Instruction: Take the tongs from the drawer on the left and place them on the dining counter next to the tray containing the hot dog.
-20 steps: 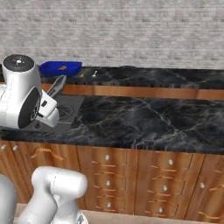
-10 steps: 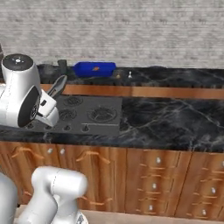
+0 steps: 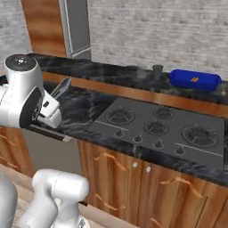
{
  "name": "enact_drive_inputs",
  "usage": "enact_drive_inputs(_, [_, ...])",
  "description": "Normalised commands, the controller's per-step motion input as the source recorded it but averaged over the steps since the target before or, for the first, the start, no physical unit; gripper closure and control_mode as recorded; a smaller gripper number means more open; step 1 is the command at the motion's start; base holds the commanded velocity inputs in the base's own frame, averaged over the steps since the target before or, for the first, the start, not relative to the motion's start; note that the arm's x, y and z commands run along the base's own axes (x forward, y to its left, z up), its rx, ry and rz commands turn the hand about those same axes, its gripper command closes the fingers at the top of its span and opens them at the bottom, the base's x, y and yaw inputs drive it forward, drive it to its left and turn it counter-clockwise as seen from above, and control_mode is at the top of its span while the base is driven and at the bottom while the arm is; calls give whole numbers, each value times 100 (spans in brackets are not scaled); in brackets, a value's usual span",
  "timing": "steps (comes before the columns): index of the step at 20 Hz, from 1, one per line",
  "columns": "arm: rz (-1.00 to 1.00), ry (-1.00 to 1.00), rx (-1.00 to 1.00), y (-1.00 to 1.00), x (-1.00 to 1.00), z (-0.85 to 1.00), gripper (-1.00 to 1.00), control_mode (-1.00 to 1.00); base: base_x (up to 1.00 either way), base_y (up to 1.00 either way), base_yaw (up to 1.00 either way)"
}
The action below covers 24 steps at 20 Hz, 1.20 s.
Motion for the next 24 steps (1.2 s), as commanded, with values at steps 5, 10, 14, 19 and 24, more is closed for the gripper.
enact_drive_inputs(5, [0,0,0,0,0,0,100,100,-8,100,61])
enact_drive_inputs(10, [0,0,0,0,0,0,100,100,77,96,43])
enact_drive_inputs(14, [0,0,0,0,0,0,100,100,100,98,28])
enact_drive_inputs(19, [0,0,0,0,0,0,100,100,100,100,8])
enact_drive_inputs(24, [0,0,0,0,0,0,100,100,100,100,0])
